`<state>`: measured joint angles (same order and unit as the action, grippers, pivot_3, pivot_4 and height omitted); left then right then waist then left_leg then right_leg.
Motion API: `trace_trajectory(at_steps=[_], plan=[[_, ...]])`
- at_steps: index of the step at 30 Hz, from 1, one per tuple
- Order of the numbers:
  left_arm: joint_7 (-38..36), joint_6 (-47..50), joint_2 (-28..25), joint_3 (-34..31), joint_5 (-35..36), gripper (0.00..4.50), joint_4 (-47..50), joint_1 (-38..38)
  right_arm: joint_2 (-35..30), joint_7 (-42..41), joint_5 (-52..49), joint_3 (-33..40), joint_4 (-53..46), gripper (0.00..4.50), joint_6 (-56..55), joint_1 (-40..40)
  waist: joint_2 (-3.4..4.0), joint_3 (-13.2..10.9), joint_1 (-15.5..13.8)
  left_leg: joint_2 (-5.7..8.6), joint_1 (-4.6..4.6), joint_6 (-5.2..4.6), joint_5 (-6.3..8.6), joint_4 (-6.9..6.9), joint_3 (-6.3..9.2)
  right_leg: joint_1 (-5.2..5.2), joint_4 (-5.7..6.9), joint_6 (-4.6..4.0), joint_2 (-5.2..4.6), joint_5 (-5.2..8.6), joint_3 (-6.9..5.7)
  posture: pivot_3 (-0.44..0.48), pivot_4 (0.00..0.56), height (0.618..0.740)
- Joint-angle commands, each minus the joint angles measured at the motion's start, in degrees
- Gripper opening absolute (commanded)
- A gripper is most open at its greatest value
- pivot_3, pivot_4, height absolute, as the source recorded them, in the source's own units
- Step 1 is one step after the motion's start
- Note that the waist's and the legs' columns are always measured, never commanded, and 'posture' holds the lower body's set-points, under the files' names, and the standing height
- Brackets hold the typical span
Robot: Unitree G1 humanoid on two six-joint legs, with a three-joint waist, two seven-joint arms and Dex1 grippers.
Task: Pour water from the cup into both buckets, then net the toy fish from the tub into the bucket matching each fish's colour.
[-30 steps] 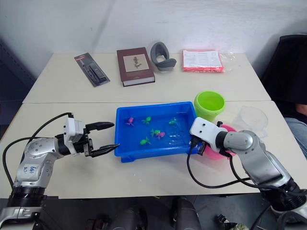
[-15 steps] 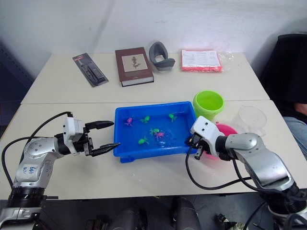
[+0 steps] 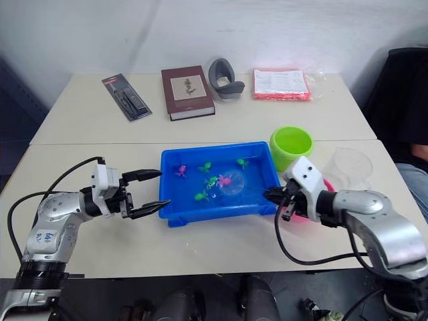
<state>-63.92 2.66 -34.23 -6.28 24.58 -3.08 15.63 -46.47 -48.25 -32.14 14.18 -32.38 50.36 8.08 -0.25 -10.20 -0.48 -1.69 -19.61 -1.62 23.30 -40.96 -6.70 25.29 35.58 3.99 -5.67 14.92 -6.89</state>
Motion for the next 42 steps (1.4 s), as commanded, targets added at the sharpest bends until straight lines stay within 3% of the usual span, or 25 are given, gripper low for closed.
trace_trajectory(at_steps=[1,8,13,16,20,25,29,35,42], plan=[[0.21,1.33,2.52,1.72,2.35,4.48,3.18,1.85,0.91,-0.96,-5.11,11.66,-5.47,0.0,-2.08,-5.13,0.0,0.0,-0.21,0.0,0.01,0.0,0.0,0.0,0.0,0.0,0.01,0.01,0.0,0.0,0.01,0.0,0.15,0.74],[-2.19,5.17,8.19,9.01,3.36,4.48,5.14,5.86,6.93,0.01,-9.33,34.27,-13.64,0.0,-4.72,-24.36,0.0,0.01,-1.1,0.06,0.1,-0.01,0.01,-0.03,-0.04,-0.11,-0.01,0.08,0.12,-0.05,0.14,0.0,0.15,0.74],[-4.29,4.24,10.65,11.23,2.32,4.48,1.01,10.27,12.03,1.39,-5.47,41.92,-15.96,0.0,-11.67,-35.2,0.02,0.02,-0.93,0.03,0.46,0.0,0.02,0.01,-0.08,-0.38,-0.16,0.06,0.2,-0.03,0.26,0.0,0.15,0.74],[-5.42,3.52,12.05,12.2,1.86,4.48,-1.2,12.25,14.37,1.95,-0.02,42.15,-15.69,0.0,-18.46,-39.78,0.06,0.04,-0.66,0.03,0.5,0.02,0.04,0.03,-0.13,-0.49,-0.18,0.06,0.2,-0.03,0.34,0.0,0.15,0.74],[-6.48,2.23,13.84,13.46,0.96,4.48,-3.85,14.09,15.81,1.39,14.05,36.77,-12.16,0.0,-34.02,-45.54,0.07,0.05,-0.81,0.04,0.56,0.02,0.05,0.03,-0.15,-0.48,-0.17,0.05,0.23,-0.03,0.38,0.0,0.15,0.74],[-7.08,1.02,15.93,14.65,0.17,4.48,-5.76,15.41,16.5,9.91,36.25,30.92,-2.47,0.0,-59.16,-46.67,0.07,0.05,-0.85,0.08,0.56,0.02,0.05,0.0,-0.16,-0.5,-0.2,0.06,0.24,-0.03,0.41,0.0,0.15,0.74],[-7.28,0.42,16.39,14.76,-0.32,4.48,-6.26,15.54,13.96,20.29,54.58,31.23,2.3,0.0,-75.12,-46.72,0.1,0.05,-0.74,0.07,0.56,0.03,0.03,0.01,-0.18,-0.46,-0.21,0.06,0.26,-0.02,0.46,0.0,0.15,0.74],[-6.73,-0.59,15.66,13.77,-0.92,4.48,-6.48,14.97,11.73,28.4,63.21,32.34,5.45,0.0,-85.63,-46.56,0.1,0.05,-0.69,0.01,0.56,0.08,0.01,0.01,-0.18,-0.48,-0.19,0.04,0.29,0.0,0.51,0.0,0.15,0.74],[-5.84,-1.69,14.34,12.73,-1.42,4.48,-5.88,13.83,7.22,29.88,63.61,32.9,9.98,0.0,-89.18,-46.4,0.09,0.04,-0.77,0.02,0.57,0.07,0.01,0.0,-0.15,-0.48,-0.22,0.03,0.28,0.0,0.53,0.0,0.15,0.74]])
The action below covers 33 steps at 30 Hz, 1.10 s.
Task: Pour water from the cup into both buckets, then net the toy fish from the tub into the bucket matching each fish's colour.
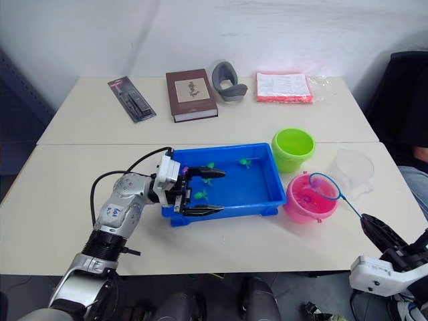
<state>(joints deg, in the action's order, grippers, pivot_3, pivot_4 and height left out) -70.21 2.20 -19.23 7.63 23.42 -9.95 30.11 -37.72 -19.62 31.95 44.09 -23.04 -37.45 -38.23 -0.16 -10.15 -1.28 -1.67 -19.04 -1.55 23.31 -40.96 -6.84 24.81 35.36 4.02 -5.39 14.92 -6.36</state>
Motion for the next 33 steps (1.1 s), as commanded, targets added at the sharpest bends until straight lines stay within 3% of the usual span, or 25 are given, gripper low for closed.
trace_trajectory(at_steps=[1,20,23,26,29,33], plan=[[0.75,-1.42,-0.96,-1.45,-0.35,4.48,1.18,-0.97,-2.33,1.3,-0.15,3.46,1.15,0.0,-1.78,-0.14,0.0,0.0,0.05,0.0,0.0,0.0,0.0,0.0,0.0,0.0,0.0,0.0,-0.01,0.0,0.0,0.0,0.15,0.74],[3.18,-2.23,-4.19,-3.59,-0.01,4.48,3.64,-3.81,-4.26,-0.08,-3.94,2.71,1.24,0.0,-1.21,1.87,0.01,-0.01,0.06,-0.05,0.0,-0.01,0.01,0.0,0.05,0.0,-0.01,-0.02,-0.13,0.01,-0.01,0.0,0.15,0.74],[4.54,-1.5,-5.19,-5.73,0.64,4.48,3.55,-4.16,-5.09,-5.11,-21.34,0.05,-1.97,0.0,10.18,6.14,0.01,-0.01,0.13,-0.08,0.0,-0.01,0.01,0.0,0.07,0.0,-0.02,-0.02,-0.17,0.01,-0.01,0.0,0.15,0.74],[5.71,-0.78,-7.58,-8.78,1.17,4.48,3.3,-5.32,-8.49,-13.28,-44.71,-9.83,-10.78,0.0,27.35,9.92,-0.01,-0.02,1.21,-0.17,0.04,-0.02,0.01,-0.01,0.07,-0.01,0.02,-0.04,-0.26,0.01,0.0,0.0,0.15,0.74],[7.24,-0.15,-10.08,-12.37,1.74,4.48,3.5,-7.2,-13.88,-15.45,-62.46,-17.87,-17.54,0.0,46.69,16.01,-0.01,-0.03,1.41,-0.28,0.15,-0.02,0.02,0.04,0.15,0.0,0.18,-0.22,-0.3,0.12,-0.14,0.0,0.15,0.74],[7.88,-0.34,-15.14,-17.13,1.25,4.48,3.37,-11.22,-16.39,-12.96,-73.09,-31.07,-19.53,0.0,64.22,30.23,-0.14,-0.1,1.49,-0.27,0.06,-0.02,0.03,-0.02,0.35,0.02,0.16,-0.26,-0.47,0.13,-0.46,0.0,0.15,0.74]])
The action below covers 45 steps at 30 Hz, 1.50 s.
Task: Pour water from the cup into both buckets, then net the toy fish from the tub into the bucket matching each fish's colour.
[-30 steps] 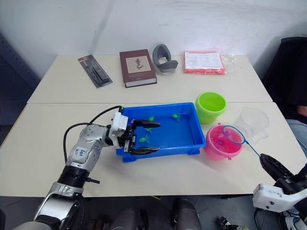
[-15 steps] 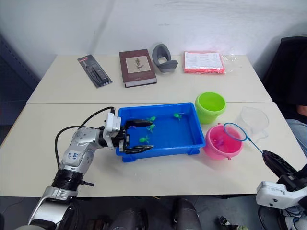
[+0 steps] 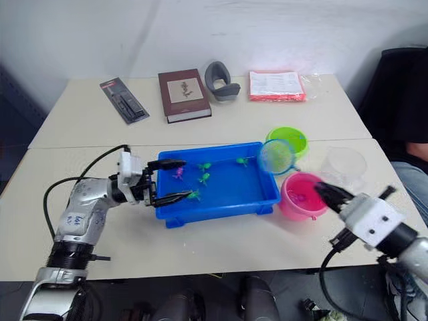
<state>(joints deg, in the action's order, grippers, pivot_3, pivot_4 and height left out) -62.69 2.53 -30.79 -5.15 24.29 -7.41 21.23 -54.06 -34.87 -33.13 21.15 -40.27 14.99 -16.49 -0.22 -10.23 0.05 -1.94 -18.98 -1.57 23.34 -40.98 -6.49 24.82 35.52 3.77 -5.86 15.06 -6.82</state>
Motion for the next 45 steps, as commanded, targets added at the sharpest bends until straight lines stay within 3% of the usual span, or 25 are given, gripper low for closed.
trace_trajectory(at_steps=[1,6,12,17,32,42,45], plan=[[0.44,-0.47,-4.86,-5.51,0.43,4.48,0.42,-3.3,1.12,3.46,-9.19,-11.46,-1.65,0.0,15.27,12.89,-0.06,-0.05,0.11,0.0,-0.02,0.0,0.0,-0.01,0.08,0.0,-0.02,-0.01,-0.02,0.0,-0.06,0.0,0.15,0.74],[-0.87,-0.09,-9.35,-8.29,1.08,4.48,1.73,-7.52,6.4,7.66,-7.16,-24.75,5.21,0.0,30.49,30.58,-0.06,-0.07,-0.37,0.26,-0.4,0.0,0.0,-0.01,0.13,0.32,0.03,-0.02,-0.4,0.01,-0.24,0.0,0.15,0.74],[1.41,1.9,-11.26,-9.54,0.55,4.48,3.88,-8.61,15.72,10.68,-3.42,-33.09,14.51,0.0,39.99,45.3,-0.08,-0.07,-0.03,0.33,-0.82,-0.07,0.0,-0.12,0.14,0.51,0.13,0.08,-0.53,-0.05,-0.68,0.0,0.15,0.74],[4.54,5.82,-13.2,-8.23,-1.52,4.48,6.13,-7.93,24.72,12.61,2.28,-36.54,25.56,0.0,41.07,53.91,-0.06,-0.07,0.37,0.31,-1.12,-0.03,-0.06,-0.14,0.18,0.72,0.18,0.09,-0.38,-0.05,-0.88,0.0,0.15,0.74],[7.13,9.48,-14.74,-5.59,-5.61,4.48,4.42,-4.73,26.47,8.3,11.75,-43.36,30.34,0.0,46.95,60.42,-0.06,-0.07,0.41,0.24,-1.22,0.09,-0.13,-0.11,0.25,0.75,0.1,0.12,0.09,-0.07,-0.93,0.0,0.15,0.74],[6.9,9.09,-13.73,-4.92,-5.23,4.48,4.38,-4.41,32.91,6.1,12.35,-40.76,34.02,0.0,43.35,60.2,-0.05,-0.08,1.12,0.22,-1.22,0.12,-0.15,-0.09,0.26,0.76,0.11,0.12,0.14,-0.07,-0.94,0.0,0.15,0.74],[6.84,9.15,-13.5,-4.92,-5.25,4.48,4.74,-4.54,30.99,3.89,11.64,-39.96,30.54,0.0,43.85,59.48,-0.05,-0.07,1.34,0.24,-1.23,0.13,-0.15,-0.09,0.28,0.76,0.1,0.12,0.13,-0.07,-0.94,0.0,0.15,0.74]])
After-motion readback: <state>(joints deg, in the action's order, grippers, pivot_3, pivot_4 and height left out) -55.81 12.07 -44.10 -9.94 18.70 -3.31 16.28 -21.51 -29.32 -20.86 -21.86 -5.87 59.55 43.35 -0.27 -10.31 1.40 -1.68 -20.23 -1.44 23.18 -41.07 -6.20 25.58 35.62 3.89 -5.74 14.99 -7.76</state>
